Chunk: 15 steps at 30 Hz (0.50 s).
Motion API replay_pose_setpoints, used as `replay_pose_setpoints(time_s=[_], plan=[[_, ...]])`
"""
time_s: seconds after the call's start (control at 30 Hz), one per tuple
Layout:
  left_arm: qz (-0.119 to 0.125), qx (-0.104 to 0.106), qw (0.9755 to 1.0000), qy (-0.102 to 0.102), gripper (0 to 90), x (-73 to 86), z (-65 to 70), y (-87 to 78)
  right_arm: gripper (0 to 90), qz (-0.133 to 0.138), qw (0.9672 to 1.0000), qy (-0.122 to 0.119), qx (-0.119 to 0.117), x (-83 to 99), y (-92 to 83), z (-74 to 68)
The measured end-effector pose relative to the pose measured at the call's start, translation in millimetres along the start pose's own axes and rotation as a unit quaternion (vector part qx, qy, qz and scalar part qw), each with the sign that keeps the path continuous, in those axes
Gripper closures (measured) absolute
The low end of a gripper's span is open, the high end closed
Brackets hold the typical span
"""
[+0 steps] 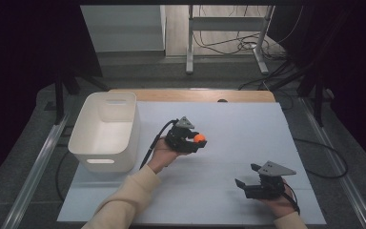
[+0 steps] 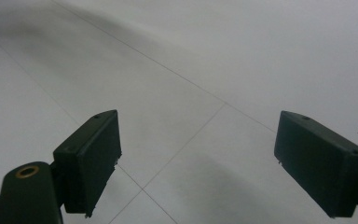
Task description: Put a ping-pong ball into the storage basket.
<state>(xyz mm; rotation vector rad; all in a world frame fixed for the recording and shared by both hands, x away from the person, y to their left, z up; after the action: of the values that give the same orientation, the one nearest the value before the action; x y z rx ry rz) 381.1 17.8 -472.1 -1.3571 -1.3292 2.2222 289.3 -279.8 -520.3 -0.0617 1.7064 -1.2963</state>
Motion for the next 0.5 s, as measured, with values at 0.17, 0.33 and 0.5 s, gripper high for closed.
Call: replay_pose_setpoints(time_s=[0.17, 0.33, 0.5], plan=[[0.005, 0.002, 1.0000, 0.001, 50.1, 6.9, 1.0, -6.5, 15.3, 0.000, 1.0000, 0.000, 0.000, 0.0, 0.1, 0.1], [0.009, 0.000, 1.0000, 0.004, 50.1, 13.2, 1.4, -13.9, 15.3, 0.000, 1.0000, 0.000, 0.002, 0.0, 0.2, 0.3], [0.012, -0.003, 0.9999, 0.005, 50.1, 15.6, 2.0, -19.4, 15.3, -0.002, 1.0000, 0.001, 0.005, 0.1, 0.5, 0.0]])
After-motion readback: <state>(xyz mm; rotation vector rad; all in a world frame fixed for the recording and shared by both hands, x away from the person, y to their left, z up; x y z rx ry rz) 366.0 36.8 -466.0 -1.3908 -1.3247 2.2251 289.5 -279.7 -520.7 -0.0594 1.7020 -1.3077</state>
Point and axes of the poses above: each handheld gripper's, and its own axes: y roughly forward along the jaws, x roughly out of its underside, z roughly to its right, the point moved 2 cm from there along y, roughly forward along the jaws, and after that the axes turned 15 degrees about -z, right-handed, at the moved point
